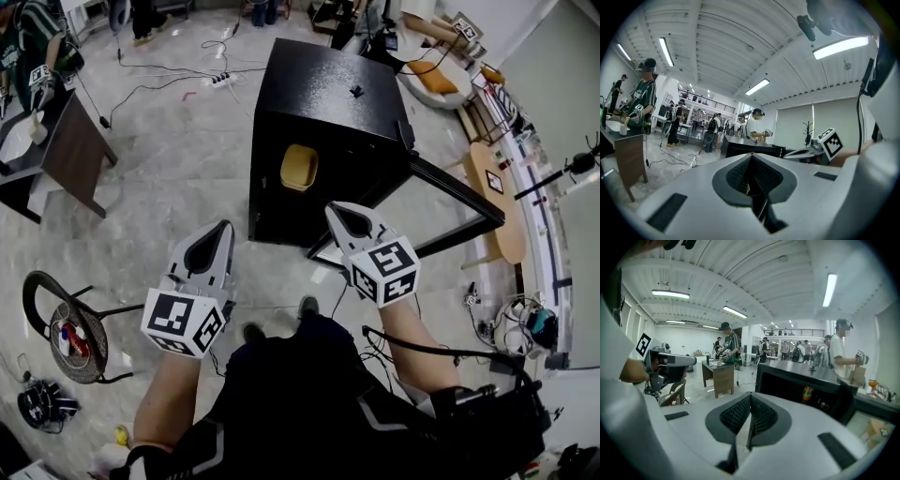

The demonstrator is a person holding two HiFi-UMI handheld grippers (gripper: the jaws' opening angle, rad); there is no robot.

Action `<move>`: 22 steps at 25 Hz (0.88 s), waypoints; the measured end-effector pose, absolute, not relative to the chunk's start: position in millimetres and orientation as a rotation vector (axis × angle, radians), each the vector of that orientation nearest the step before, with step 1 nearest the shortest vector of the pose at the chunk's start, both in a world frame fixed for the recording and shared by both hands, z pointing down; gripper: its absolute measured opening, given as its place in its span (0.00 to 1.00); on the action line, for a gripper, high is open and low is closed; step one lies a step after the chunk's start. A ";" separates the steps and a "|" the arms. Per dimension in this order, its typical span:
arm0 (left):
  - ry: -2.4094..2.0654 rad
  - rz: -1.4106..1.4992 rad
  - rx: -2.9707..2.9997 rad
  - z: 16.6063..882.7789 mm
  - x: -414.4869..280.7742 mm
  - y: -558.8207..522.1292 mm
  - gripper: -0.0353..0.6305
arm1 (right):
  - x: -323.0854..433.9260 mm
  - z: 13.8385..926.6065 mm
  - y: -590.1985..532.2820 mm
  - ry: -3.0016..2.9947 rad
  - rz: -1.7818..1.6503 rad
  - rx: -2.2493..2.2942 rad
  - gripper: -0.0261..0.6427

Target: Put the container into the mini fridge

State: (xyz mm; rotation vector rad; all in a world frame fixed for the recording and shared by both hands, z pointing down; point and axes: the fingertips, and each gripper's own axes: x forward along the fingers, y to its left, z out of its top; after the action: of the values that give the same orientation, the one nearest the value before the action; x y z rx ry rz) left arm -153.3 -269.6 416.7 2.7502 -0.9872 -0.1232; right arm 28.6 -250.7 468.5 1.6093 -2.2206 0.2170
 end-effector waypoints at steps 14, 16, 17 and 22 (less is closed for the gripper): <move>-1.103 -0.128 2.736 388.9 -97.7 -265.6 0.06 | 87.1 383.2 -207.6 -2.302 0.030 1.819 0.06; -1.116 -0.119 2.741 385.6 -86.8 -261.1 0.06 | 97.5 379.7 -201.2 -2.295 0.009 1.832 0.06; -1.123 -0.117 2.740 384.4 -82.1 -259.6 0.06 | 103.6 378.3 -199.0 -2.295 0.008 1.841 0.06; -1.161 -0.113 2.723 379.9 -61.4 -255.0 0.06 | 134.6 372.9 -195.9 -2.280 0.006 1.870 0.06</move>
State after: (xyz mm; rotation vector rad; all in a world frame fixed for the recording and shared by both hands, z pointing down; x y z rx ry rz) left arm -61.4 -255.0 379.9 2.7227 -1.1605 -0.1129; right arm 134.6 -195.9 372.9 1.8696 -2.2805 0.0057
